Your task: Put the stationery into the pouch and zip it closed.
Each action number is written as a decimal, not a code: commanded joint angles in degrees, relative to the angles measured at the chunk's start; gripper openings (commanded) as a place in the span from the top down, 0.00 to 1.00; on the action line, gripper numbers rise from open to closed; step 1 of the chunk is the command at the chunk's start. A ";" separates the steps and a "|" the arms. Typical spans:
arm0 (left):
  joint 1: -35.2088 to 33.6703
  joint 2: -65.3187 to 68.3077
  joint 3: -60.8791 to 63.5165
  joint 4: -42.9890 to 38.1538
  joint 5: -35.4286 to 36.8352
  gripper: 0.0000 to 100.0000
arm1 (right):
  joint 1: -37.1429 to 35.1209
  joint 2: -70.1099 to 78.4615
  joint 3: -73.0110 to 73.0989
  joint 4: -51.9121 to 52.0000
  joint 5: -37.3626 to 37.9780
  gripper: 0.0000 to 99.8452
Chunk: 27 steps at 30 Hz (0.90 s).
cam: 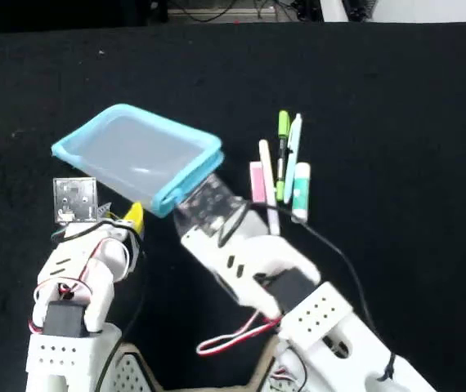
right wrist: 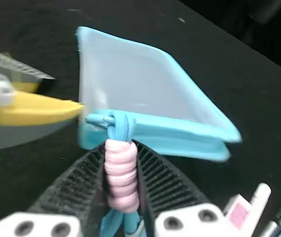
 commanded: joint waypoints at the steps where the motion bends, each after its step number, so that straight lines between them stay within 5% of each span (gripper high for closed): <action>1: -0.57 -0.26 -4.00 0.35 0.18 0.83 | -0.79 -1.71 -1.89 -2.73 0.88 0.99; 8: -0.48 -0.35 -8.84 5.10 -0.53 0.83 | -0.79 -1.71 -0.66 -2.81 0.88 0.99; 13: -0.04 -0.26 -12.97 10.90 -7.74 0.83 | -0.79 -1.71 -0.84 -2.81 0.88 0.99; 27: 11.47 -0.26 -15.25 16.35 -8.88 0.82 | -0.79 -1.71 -0.66 -2.81 0.97 0.99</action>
